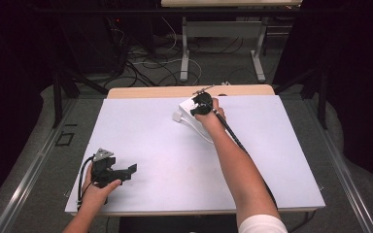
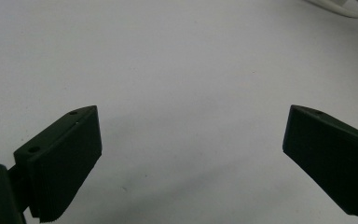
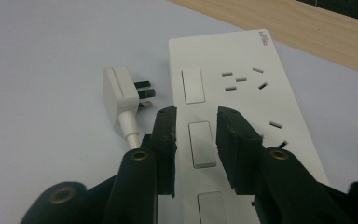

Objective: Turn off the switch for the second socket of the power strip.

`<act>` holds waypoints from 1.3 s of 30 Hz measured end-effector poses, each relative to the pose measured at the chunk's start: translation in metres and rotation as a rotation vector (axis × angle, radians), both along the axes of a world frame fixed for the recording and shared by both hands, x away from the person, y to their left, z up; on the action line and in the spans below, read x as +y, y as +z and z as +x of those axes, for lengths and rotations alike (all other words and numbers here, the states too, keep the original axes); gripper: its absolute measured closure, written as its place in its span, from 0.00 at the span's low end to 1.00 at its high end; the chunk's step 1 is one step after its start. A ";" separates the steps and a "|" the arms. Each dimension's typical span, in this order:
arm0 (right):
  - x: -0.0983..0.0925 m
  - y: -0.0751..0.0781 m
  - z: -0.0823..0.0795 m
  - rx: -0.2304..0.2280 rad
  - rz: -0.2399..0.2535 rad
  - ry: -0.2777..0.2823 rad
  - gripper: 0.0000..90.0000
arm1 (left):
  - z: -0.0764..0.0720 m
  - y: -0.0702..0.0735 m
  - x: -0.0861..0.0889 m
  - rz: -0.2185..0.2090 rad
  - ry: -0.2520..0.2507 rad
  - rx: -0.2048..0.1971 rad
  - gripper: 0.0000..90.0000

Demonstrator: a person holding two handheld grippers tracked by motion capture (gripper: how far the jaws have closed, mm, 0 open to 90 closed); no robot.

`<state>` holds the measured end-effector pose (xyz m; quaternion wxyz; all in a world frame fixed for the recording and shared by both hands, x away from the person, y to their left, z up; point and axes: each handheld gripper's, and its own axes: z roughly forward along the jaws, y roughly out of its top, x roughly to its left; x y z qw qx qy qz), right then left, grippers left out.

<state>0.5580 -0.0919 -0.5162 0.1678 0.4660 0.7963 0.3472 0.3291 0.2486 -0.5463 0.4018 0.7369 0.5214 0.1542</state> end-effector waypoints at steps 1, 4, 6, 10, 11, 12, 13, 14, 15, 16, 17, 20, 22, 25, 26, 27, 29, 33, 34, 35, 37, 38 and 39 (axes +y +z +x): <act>0.000 0.001 -0.001 0.005 0.004 0.000 0.74 | 0.000 0.000 0.000 0.001 0.000 0.000 0.05; -0.001 0.002 -0.002 -0.001 -0.016 0.007 0.72 | 0.000 0.000 0.001 0.010 -0.007 -0.003 0.05; -0.001 0.003 -0.002 -0.007 -0.017 0.020 0.69 | 0.000 0.000 0.001 0.010 -0.005 -0.003 0.05; -0.001 0.007 -0.005 -0.005 -0.027 0.023 0.60 | 0.000 0.001 0.001 0.012 -0.005 -0.003 0.05; -0.002 0.008 -0.006 -0.014 -0.038 0.022 0.58 | 0.000 0.001 0.001 0.013 -0.005 -0.002 0.05; -0.002 0.010 -0.007 -0.014 -0.037 0.024 0.57 | 0.000 0.001 0.000 0.012 -0.008 0.002 0.05; -0.002 0.011 -0.008 -0.019 -0.039 0.020 0.55 | 0.000 0.001 0.001 0.015 -0.011 0.003 0.05; -0.002 0.012 -0.008 -0.019 -0.039 0.018 0.52 | 0.000 0.001 0.000 0.015 -0.011 0.003 0.05; -0.004 0.014 -0.009 -0.025 -0.049 0.018 0.52 | 0.000 0.001 0.000 0.016 -0.012 0.003 0.05; -0.003 0.014 -0.010 -0.028 -0.035 0.014 0.51 | 0.000 0.001 0.000 0.016 -0.012 0.003 0.05; -0.004 0.016 -0.011 -0.017 -0.045 0.020 0.48 | 0.000 0.001 0.000 0.017 -0.011 0.003 0.05; -0.005 0.020 -0.014 -0.018 -0.035 0.013 0.42 | -0.001 0.001 0.000 0.017 -0.011 0.002 0.05; -0.004 0.023 -0.017 -0.015 -0.037 0.009 0.40 | 0.000 0.001 0.000 0.022 -0.013 -0.001 0.05; -0.003 0.028 -0.023 -0.032 -0.055 0.030 0.39 | -0.001 0.001 0.000 0.021 -0.010 -0.005 0.05; -0.003 0.028 -0.023 -0.032 -0.055 0.030 0.39 | -0.001 0.001 0.000 0.020 -0.010 -0.006 0.05; -0.003 0.030 -0.025 -0.028 -0.052 0.038 0.39 | -0.001 0.001 0.000 0.020 -0.009 -0.005 0.05; -0.003 0.033 -0.028 -0.051 -0.054 0.058 0.39 | -0.001 0.001 0.000 0.021 -0.008 -0.004 0.05; -0.002 0.041 -0.036 -0.051 -0.057 0.082 0.38 | -0.001 0.001 0.000 0.026 -0.011 -0.004 0.05; -0.001 0.042 -0.039 -0.056 -0.056 0.081 0.38 | -0.001 0.001 0.000 0.025 -0.010 -0.003 0.05; -0.001 0.043 -0.041 -0.053 -0.049 0.083 0.38 | -0.001 0.001 0.000 0.025 -0.010 -0.004 0.05; -0.002 0.045 -0.044 -0.058 -0.061 0.088 0.38 | -0.001 0.002 0.001 0.027 -0.021 0.007 0.05; -0.001 0.046 -0.047 -0.051 -0.048 0.084 0.38 | -0.001 0.002 0.001 0.029 -0.026 0.014 0.05; -0.002 0.046 -0.049 -0.053 -0.053 0.088 0.38 | -0.001 0.002 0.000 0.026 -0.020 0.004 0.05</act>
